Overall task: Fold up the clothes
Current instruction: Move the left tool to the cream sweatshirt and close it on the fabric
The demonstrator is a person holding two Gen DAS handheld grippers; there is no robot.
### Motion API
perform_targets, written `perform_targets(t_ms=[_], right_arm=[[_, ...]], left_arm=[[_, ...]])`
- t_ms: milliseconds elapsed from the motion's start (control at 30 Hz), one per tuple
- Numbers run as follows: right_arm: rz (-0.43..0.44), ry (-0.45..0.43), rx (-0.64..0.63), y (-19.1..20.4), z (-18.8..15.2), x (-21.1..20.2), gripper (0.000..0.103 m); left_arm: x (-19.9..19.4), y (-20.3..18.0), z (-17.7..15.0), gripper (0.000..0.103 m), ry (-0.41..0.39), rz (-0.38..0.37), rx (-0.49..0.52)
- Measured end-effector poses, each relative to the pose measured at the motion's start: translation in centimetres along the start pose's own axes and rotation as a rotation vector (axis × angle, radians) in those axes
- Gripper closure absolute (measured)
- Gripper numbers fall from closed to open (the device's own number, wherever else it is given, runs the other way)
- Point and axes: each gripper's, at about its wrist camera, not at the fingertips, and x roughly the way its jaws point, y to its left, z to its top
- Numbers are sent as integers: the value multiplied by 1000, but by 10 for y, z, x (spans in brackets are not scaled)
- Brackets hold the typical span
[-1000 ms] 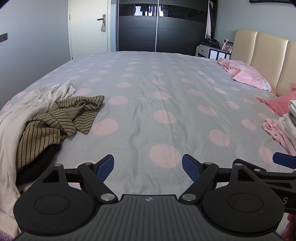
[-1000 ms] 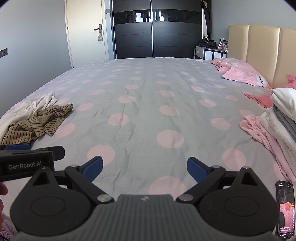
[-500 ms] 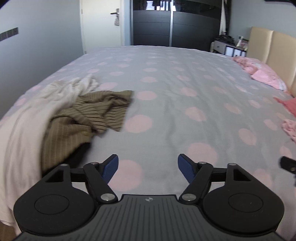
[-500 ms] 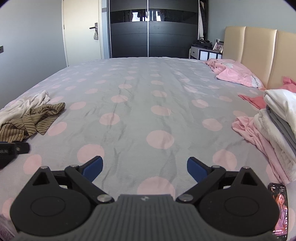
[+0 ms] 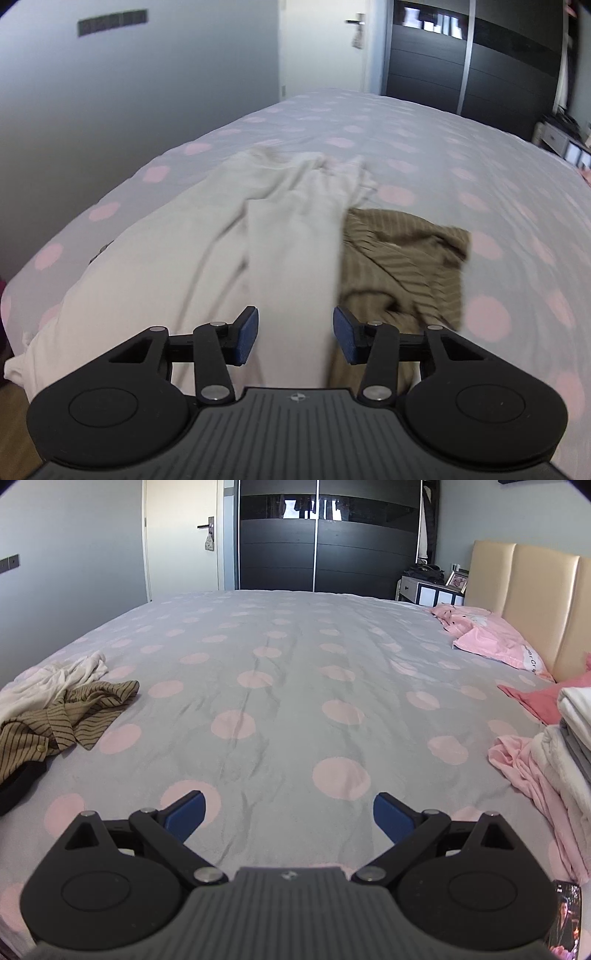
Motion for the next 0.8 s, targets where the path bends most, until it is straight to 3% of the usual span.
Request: perform_targets(t_ms=[67,300,400,467,800], right_arm=[[-1,14,-3,1,0,5,5],[27,52,3,5,0,24,5],[37,71,-30,13,-1,31,5],[44,76,-48,18,-3,33,5],[80,64,-105,28,-20,16,5]], left_arm=[[15,9,5,66,18,-3,-11],[41,17,12,71,18,-24,-48],[39,14,15,81,-24,-32,-41],[32,12,17,99,-67,-39,-36],[16,-4,25,99,-141,-98,-8]])
